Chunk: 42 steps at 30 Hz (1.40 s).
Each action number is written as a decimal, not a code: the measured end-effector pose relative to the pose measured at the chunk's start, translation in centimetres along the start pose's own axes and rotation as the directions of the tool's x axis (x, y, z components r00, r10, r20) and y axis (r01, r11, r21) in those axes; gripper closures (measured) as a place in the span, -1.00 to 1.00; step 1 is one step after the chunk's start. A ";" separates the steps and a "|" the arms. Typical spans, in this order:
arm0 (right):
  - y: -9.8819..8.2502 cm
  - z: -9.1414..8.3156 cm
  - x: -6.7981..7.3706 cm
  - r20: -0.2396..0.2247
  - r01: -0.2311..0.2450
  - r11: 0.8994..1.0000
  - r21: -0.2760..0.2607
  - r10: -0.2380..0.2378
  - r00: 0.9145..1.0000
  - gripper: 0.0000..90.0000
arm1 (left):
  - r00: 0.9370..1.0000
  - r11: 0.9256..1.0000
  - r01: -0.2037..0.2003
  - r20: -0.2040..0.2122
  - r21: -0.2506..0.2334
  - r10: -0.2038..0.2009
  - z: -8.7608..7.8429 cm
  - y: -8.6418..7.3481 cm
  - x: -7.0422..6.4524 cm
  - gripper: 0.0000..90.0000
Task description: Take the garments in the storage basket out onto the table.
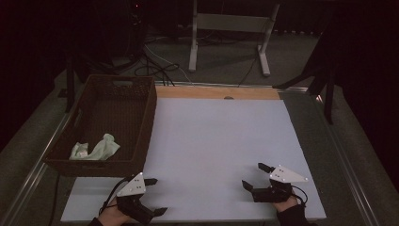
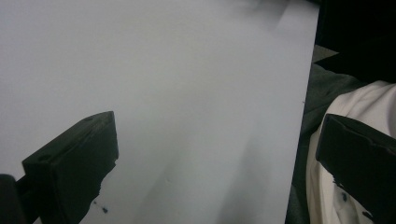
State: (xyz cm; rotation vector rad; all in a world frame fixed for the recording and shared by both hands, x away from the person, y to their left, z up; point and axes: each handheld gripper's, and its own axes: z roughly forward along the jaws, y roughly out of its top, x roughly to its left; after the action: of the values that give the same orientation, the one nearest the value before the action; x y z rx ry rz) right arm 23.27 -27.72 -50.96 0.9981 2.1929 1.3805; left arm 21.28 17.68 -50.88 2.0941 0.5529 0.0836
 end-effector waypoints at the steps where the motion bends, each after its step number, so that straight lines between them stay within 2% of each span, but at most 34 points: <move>1: 0.0 0.0 0.0 -0.001 0.006 1.000 0.002 -0.006 1.000 -0.82 | 1.000 1.000 0.000 0.000 0.001 0.000 0.0 0.0 0.0 -1.00; 5: 0.0 0.1 0.1 -0.019 0.024 1.000 0.016 -0.024 1.000 -0.82 | 1.000 1.000 -0.003 0.004 0.014 0.003 0.2 0.0 0.1 -1.00; 9: 0.0 0.1 0.0 -0.023 0.043 0.999 0.005 -0.043 0.999 -0.82 | 1.000 1.000 -0.002 0.013 0.024 0.002 0.4 0.2 0.0 -1.00; 13: 0.1 -0.2 0.0 -0.022 0.023 0.999 -0.022 -0.024 0.999 -0.80 | 1.000 0.999 -0.006 0.028 0.036 0.005 0.6 0.3 0.1 -1.00; 20: 0.2 -0.1 0.3 -0.031 0.014 1.000 -0.011 -0.014 0.999 -0.80 | 0.999 0.998 -0.016 0.049 0.056 0.014 0.7 0.5 0.0 -1.00; 27: 0.5 -0.1 0.8 -0.050 0.016 1.000 -0.017 -0.017 0.999 -0.80 | 0.995 0.994 -0.045 0.095 0.104 0.035 1.0 1.0 -0.4 -1.00; 32: 0.6 -0.2 1.0 -0.052 0.020 1.000 -0.019 -0.021 0.998 -0.79 | 0.993 0.993 -0.047 0.111 0.110 0.034 0.9 1.7 -0.5 -1.00; 35: 0.7 -0.3 1.0 -0.050 0.014 0.999 -0.032 -0.015 0.999 -0.79 | 0.990 0.992 -0.056 0.135 0.110 0.041 0.9 2.3 -0.7 -1.00; 42: 0.8 -0.5 0.9 -0.050 0.009 0.999 -0.037 -0.011 0.999 -0.79 | 0.987 0.991 -0.068 0.150 0.119 0.050 0.9 3.0 -1.0 -1.00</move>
State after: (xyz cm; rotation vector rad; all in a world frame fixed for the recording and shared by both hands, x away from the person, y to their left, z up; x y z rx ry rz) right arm 22.61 -27.12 -50.01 0.9481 2.1967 1.4515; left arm 21.68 15.17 -48.81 2.2162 0.4158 -0.0725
